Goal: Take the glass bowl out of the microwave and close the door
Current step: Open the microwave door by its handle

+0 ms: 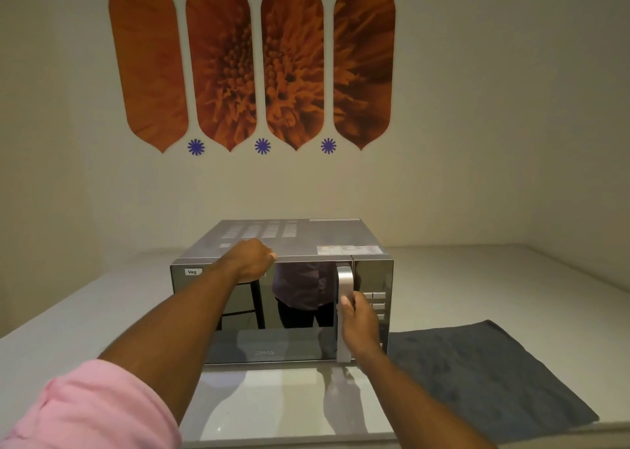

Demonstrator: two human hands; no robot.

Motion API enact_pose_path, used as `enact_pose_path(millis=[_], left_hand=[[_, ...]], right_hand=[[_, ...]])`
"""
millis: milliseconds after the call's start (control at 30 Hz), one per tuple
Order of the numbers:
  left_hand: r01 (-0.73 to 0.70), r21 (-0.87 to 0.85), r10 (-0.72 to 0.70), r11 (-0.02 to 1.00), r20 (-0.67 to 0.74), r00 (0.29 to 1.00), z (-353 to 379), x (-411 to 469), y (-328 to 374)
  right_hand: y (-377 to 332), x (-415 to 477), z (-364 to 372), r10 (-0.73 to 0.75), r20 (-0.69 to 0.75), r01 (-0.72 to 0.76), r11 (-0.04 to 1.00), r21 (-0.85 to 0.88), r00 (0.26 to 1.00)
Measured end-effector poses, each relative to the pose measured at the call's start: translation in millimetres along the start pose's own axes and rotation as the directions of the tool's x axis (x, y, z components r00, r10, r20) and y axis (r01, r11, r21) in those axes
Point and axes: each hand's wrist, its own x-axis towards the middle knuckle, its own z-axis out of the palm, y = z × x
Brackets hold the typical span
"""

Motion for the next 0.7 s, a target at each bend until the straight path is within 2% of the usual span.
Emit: enact_pose_path(millis=[267,567,700], left_hand=[[-0.003,0.038,0.003,0.999,-0.011,1.0,1,-8,9],[0.007,0.044,-0.011,0.999,0.097,0.995,-4,-11,14],[0.049,0.117,-0.054,0.992,0.034,0.998,5,-13,13]], right_hand=[[-6,-3,-2,0.033,-0.019,-0.033,0.999,-0.008,0.999],[-7,-45,-15,-0.078,-0.051,0.075,0.995,-0.065,0.996],[-9,-53,-20,-0.064,-0.072,0.064,0.998,0.003,0.995]])
